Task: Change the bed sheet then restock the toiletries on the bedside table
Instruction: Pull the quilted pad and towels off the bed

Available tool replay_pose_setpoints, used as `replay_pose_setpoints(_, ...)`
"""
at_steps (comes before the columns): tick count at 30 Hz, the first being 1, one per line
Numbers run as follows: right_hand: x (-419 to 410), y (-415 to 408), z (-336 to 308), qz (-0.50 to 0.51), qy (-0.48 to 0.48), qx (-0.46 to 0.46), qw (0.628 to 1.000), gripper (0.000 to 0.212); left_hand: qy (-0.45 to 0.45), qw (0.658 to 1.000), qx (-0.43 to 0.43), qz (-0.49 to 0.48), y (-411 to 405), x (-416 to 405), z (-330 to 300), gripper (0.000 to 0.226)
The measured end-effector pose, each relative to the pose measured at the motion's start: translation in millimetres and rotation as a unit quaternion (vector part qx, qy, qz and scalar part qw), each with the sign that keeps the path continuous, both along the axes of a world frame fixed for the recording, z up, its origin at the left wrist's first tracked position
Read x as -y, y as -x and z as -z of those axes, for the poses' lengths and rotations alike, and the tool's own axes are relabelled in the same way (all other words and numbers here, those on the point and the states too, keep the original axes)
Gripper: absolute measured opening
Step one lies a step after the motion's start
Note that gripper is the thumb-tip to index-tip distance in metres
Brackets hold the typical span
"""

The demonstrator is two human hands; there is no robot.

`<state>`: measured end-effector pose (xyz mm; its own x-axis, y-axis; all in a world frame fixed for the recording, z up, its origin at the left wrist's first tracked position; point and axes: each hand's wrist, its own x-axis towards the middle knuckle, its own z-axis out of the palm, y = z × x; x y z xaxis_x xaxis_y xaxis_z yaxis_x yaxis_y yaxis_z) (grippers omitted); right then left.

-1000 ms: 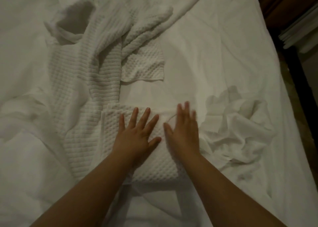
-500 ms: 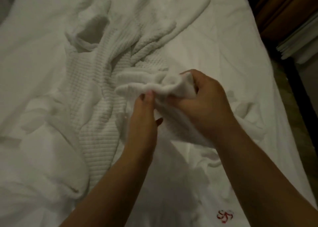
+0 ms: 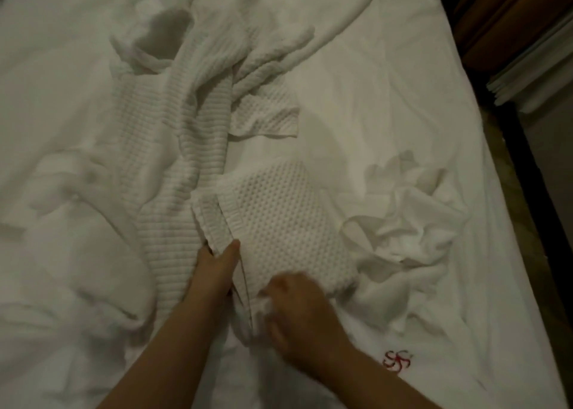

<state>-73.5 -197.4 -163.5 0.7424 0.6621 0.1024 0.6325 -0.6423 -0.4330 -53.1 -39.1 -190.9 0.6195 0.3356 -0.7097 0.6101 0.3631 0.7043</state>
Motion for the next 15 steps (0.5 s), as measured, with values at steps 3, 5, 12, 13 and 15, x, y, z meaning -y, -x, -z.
replay_pose_setpoints(3, 8.4, -39.7, -2.9, 0.209, -0.024, 0.071, 0.975, 0.043, -0.092, 0.995, 0.031, 0.027, 6.5, 7.6, 12.3, 0.094)
replay_pose_setpoints(5, 17.4, -73.0, -6.9, 0.324, 0.036, 0.012, 0.945, 0.051, -0.148, 0.986, 0.044, 0.062, 5.2, 15.8, 2.6, 0.112)
replay_pose_setpoints(12, 3.3, -77.9, 21.4, 0.226, 0.250, -0.192, 0.922, 0.064, -0.169, 0.979, 0.052, 0.098, 2.4, 17.6, 6.0, 0.133)
replay_pose_setpoints(13, 6.9, -78.9, 19.7, 0.215, 0.253, -0.196, 0.923, 0.064, -0.163, 0.980, 0.061, 0.095, 5.0, 16.6, 7.0, 0.130)
replay_pose_setpoints(15, 16.2, -89.5, 13.8, 0.207, 0.211, -0.227, 0.928, 0.069, -0.143, 0.983, 0.080, 0.077, 5.5, 17.6, 4.4, 0.124)
